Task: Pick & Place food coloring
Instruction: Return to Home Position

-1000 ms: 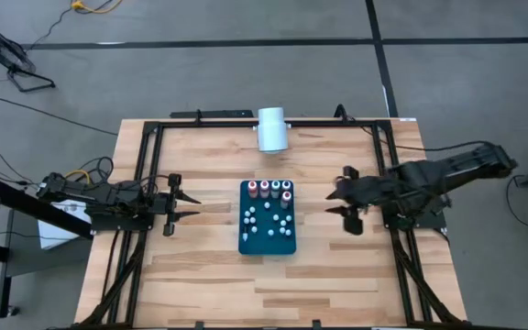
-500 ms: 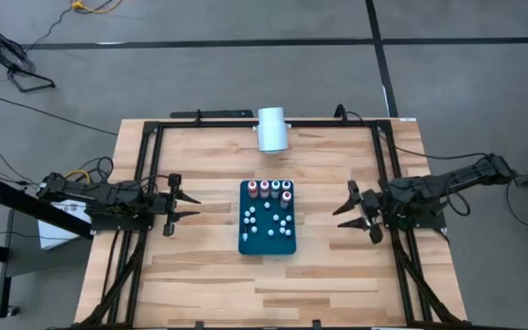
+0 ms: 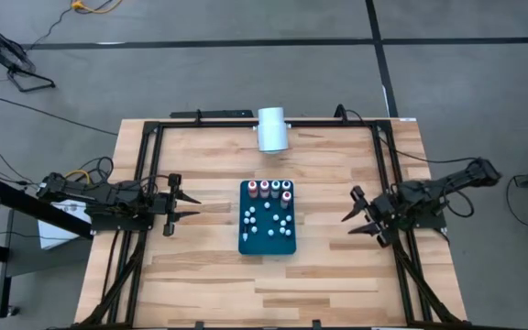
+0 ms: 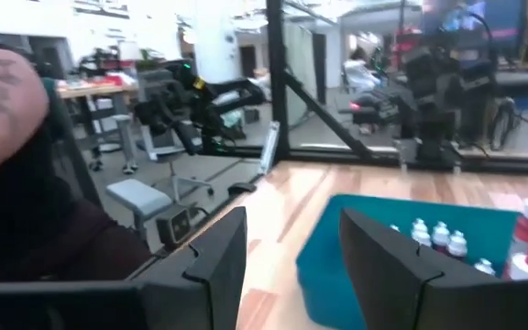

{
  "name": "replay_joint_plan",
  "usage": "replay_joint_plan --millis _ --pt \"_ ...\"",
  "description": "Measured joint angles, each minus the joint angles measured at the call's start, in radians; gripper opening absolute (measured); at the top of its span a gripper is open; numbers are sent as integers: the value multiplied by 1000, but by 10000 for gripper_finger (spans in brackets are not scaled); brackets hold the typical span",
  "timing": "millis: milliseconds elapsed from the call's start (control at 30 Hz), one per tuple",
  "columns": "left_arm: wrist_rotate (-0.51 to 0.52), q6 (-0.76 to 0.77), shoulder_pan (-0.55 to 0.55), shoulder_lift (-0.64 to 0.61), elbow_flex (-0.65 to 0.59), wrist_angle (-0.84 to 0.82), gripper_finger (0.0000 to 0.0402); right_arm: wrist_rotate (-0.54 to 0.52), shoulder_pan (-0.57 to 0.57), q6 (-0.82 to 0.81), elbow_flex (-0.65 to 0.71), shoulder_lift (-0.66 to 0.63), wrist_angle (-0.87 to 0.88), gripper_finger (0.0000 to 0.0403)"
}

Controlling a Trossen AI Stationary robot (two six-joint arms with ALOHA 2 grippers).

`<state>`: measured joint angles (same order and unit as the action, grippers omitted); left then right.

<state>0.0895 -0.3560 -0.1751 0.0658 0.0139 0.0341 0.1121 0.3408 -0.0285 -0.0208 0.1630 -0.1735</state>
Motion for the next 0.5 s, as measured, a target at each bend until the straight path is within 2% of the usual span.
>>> replay_joint_plan --millis 200,267,367,500 --pt "0 1 0 0 0 0 123 9 -3 5 11 -89 111 162" --pt "0 1 0 0 0 0 123 -17 -2 4 11 -112 149 162" --pt "0 0 0 0 0 0 123 -70 -4 43 11 -113 160 164" --pt "0 0 0 0 0 0 123 -86 -19 86 11 -68 163 167"
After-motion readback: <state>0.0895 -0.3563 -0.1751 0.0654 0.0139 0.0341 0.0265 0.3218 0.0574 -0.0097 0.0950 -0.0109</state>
